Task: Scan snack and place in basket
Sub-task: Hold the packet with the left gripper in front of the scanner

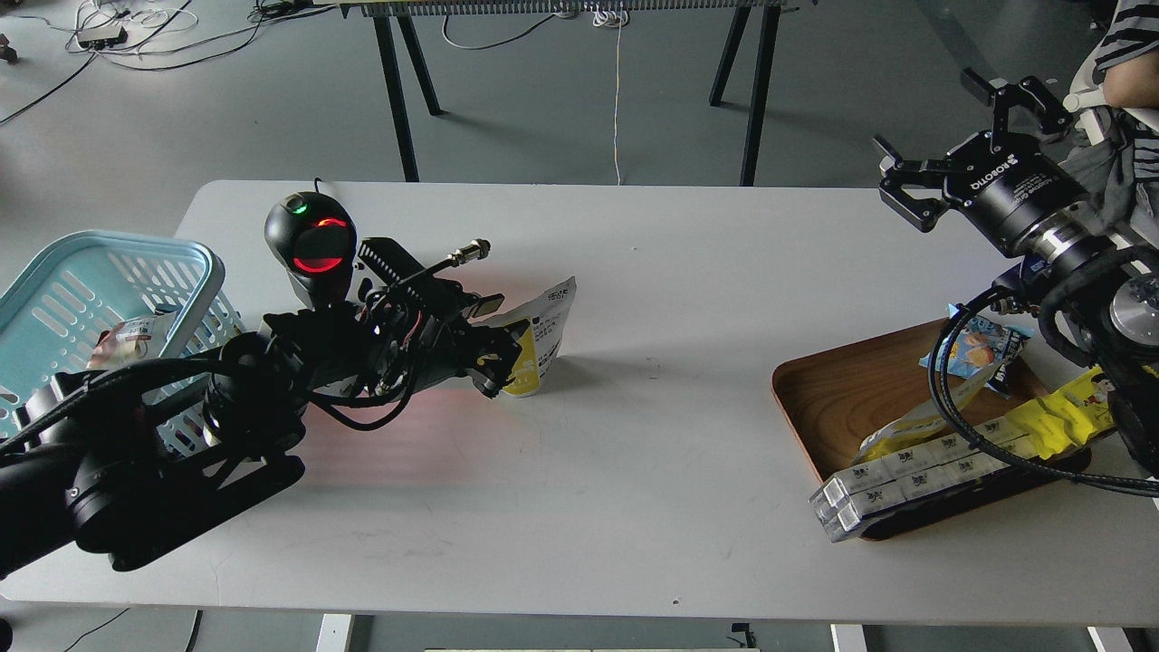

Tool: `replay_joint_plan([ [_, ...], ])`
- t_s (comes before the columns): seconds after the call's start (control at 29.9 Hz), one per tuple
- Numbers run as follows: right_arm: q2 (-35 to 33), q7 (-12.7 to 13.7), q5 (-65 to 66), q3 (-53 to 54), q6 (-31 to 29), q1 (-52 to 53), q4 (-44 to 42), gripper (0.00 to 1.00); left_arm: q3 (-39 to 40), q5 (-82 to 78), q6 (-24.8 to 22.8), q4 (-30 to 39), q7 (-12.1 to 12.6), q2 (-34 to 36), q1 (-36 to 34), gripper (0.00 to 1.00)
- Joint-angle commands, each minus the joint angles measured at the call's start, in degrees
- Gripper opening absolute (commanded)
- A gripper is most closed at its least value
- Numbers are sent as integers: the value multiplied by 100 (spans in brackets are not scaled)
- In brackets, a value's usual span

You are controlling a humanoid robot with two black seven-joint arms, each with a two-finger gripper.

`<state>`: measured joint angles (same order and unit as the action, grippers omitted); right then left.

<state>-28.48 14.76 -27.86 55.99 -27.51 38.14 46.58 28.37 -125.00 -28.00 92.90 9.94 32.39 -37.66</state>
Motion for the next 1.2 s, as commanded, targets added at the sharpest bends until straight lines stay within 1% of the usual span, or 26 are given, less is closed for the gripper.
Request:
replay_joint_plan([
  [0.0, 0, 0, 0, -1, 0, 0, 0, 100, 2, 0, 0, 26, 8, 30, -4, 1],
  [0.17, -9, 0, 0, -1, 9, 0, 0, 100, 28, 0, 0, 184, 0, 179, -13, 0],
  [0.3, -9, 0, 0, -1, 9, 0, 0, 100, 37, 0, 0, 421, -27, 504, -118, 0],
  [0.6, -9, 0, 0, -1, 17, 9, 9, 100, 98, 0, 0, 633, -387, 1085, -689, 0],
  [0.93, -18, 0, 0, -18, 26, 9, 9, 100, 116, 0, 0, 694, -493, 1366, -707, 0],
  [1.04, -9, 0, 0, -27, 70, 0, 9, 100, 107, 11, 0, 852, -563, 1506, -777, 0],
  [1.17, -9, 0, 0, -27, 79, 0, 9, 100, 107, 72, 0, 852, -642, 1577, -847, 0],
])
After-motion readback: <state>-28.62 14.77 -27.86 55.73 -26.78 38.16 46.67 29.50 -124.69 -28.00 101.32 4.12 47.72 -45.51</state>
